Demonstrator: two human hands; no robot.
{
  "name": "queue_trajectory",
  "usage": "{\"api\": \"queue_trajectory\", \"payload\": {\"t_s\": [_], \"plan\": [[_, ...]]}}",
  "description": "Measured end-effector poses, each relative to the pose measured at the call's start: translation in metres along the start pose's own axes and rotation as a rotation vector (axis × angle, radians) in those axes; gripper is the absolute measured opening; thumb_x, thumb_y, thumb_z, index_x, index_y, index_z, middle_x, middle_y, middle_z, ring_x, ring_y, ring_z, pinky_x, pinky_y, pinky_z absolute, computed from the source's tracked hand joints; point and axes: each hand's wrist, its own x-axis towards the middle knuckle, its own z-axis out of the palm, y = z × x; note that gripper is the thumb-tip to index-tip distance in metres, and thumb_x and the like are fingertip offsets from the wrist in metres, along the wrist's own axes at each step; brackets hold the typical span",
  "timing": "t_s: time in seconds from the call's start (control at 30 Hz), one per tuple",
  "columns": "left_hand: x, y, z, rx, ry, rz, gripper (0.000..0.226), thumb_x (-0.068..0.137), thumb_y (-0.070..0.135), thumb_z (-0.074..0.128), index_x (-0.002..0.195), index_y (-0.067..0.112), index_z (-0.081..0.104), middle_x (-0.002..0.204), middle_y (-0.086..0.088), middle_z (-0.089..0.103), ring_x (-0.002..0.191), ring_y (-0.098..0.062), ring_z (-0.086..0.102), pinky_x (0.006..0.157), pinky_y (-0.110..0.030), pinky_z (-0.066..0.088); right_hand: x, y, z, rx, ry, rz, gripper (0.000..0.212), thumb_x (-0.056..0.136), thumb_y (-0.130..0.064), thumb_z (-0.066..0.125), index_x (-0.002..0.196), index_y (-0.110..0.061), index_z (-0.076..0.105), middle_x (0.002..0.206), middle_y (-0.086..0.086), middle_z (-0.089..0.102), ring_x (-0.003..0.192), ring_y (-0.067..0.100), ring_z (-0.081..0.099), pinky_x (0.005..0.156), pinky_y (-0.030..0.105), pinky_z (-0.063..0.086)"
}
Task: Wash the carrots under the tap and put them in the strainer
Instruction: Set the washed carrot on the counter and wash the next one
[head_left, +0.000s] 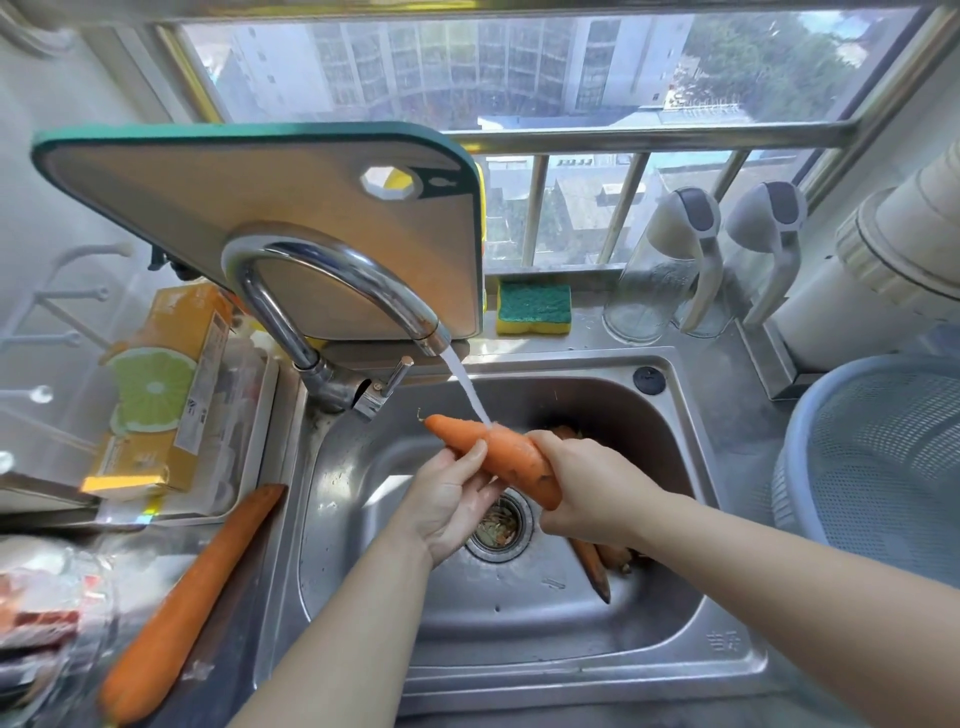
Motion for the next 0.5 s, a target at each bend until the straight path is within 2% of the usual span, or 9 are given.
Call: {"api": "queue_trajectory", "payload": {"t_s": [0.1, 0.23, 0.3, 0.37, 0.43, 0.5], "plan": [[0.000, -0.003, 0.007, 0.089, 0.068, 0.069, 0.030, 0.093, 0.003, 0.051, 0.122, -0.004, 0.051, 0.110, -0.018, 0.063, 0.104, -0.025, 0.060, 0.083, -0.035, 0.050, 0.000, -0.004, 0.003, -0.060, 0.040, -0.018, 0.068, 0.066, -0.029, 0.069, 0.128, -0.026, 0.040, 0.103, 0.001, 0.062, 0.088, 0.026, 0.061, 0.070, 0.037, 0.053], [0.007, -0.008, 0.018, 0.134, 0.221, 0.123, 0.035, 0.094, 0.020, 0.056, 0.120, -0.003, 0.053, 0.115, -0.017, 0.063, 0.110, -0.025, 0.059, 0.092, -0.039, 0.048, -0.002, -0.007, 0.005, -0.142, 0.091, -0.033, 0.063, 0.071, -0.028, 0.066, 0.127, -0.025, 0.038, 0.101, 0.000, 0.058, 0.086, 0.025, 0.060, 0.064, 0.031, 0.047], [0.004, -0.005, 0.014, 0.104, 0.168, 0.084, 0.034, 0.099, 0.021, 0.047, 0.122, -0.003, 0.051, 0.121, -0.019, 0.061, 0.111, -0.025, 0.059, 0.094, -0.040, 0.047, -0.002, -0.004, 0.004, -0.121, 0.091, -0.025, 0.065, 0.070, -0.028, 0.066, 0.128, -0.026, 0.038, 0.102, 0.000, 0.058, 0.089, 0.024, 0.060, 0.068, 0.033, 0.050], [-0.002, 0.000, 0.007, 0.055, 0.061, 0.044, 0.027, 0.101, 0.015, 0.040, 0.117, -0.001, 0.053, 0.119, -0.018, 0.061, 0.107, -0.022, 0.060, 0.089, -0.037, 0.048, -0.001, -0.001, 0.003, -0.075, 0.072, -0.016, 0.069, 0.069, -0.029, 0.067, 0.131, -0.028, 0.037, 0.105, -0.001, 0.059, 0.093, 0.024, 0.060, 0.073, 0.034, 0.052], [-0.004, 0.002, 0.003, 0.043, 0.002, 0.054, 0.021, 0.099, 0.009, 0.041, 0.113, 0.002, 0.055, 0.112, -0.013, 0.065, 0.103, -0.020, 0.062, 0.082, -0.035, 0.050, -0.003, -0.001, 0.003, -0.050, 0.071, -0.014, 0.073, 0.068, -0.028, 0.068, 0.134, -0.028, 0.036, 0.106, 0.000, 0.060, 0.093, 0.024, 0.060, 0.073, 0.035, 0.052], [-0.003, 0.002, 0.008, 0.074, 0.049, 0.091, 0.020, 0.096, 0.007, 0.048, 0.114, 0.001, 0.055, 0.106, -0.011, 0.066, 0.103, -0.022, 0.062, 0.079, -0.033, 0.051, -0.004, -0.005, 0.004, -0.076, 0.092, -0.017, 0.072, 0.070, -0.027, 0.067, 0.134, -0.028, 0.034, 0.103, 0.001, 0.059, 0.089, 0.025, 0.060, 0.070, 0.035, 0.052]]}}
